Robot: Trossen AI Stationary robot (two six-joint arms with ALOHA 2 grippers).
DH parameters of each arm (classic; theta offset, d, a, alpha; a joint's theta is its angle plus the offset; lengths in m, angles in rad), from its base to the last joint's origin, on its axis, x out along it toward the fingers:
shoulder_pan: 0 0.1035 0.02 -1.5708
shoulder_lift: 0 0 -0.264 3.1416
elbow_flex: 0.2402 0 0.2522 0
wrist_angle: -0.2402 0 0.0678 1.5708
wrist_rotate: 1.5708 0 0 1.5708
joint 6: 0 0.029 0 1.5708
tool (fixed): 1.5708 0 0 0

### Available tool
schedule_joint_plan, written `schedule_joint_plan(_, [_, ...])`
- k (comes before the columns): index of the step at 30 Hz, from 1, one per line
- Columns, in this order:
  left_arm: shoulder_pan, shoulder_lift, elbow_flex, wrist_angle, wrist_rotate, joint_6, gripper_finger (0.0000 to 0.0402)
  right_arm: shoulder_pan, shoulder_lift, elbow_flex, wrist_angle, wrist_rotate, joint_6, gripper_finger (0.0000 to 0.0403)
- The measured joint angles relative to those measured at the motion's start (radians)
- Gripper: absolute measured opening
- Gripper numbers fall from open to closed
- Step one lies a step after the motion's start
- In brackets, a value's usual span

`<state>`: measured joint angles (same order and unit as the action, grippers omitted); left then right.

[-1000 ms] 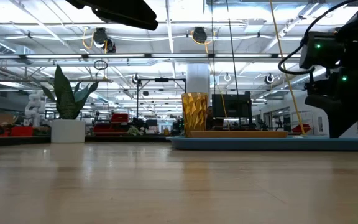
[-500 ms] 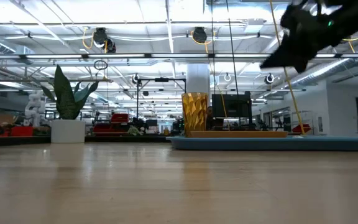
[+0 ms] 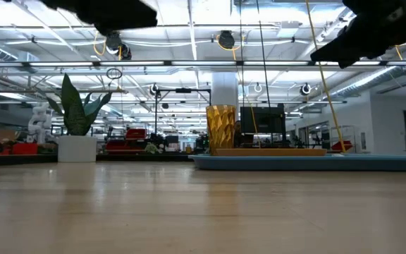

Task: Pick and place plate/cup/fork/spoon on tray
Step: Return to Home Position

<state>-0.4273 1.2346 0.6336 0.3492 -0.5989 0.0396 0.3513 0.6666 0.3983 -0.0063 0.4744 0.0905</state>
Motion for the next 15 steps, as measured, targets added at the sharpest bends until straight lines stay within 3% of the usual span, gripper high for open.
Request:
schedule_joint_plan(10, [0.067,0.000,-0.148,0.158,0.103,-0.016,0.0017,0.136,0.000,-0.169,0.284,0.000,-0.007,0.0000])
schedule_joint_plan(15, [0.075,0.000,-0.224,0.256,0.108,-0.027,0.0009,0.212,0.000,-0.214,0.347,0.062,0.000,0.0000])
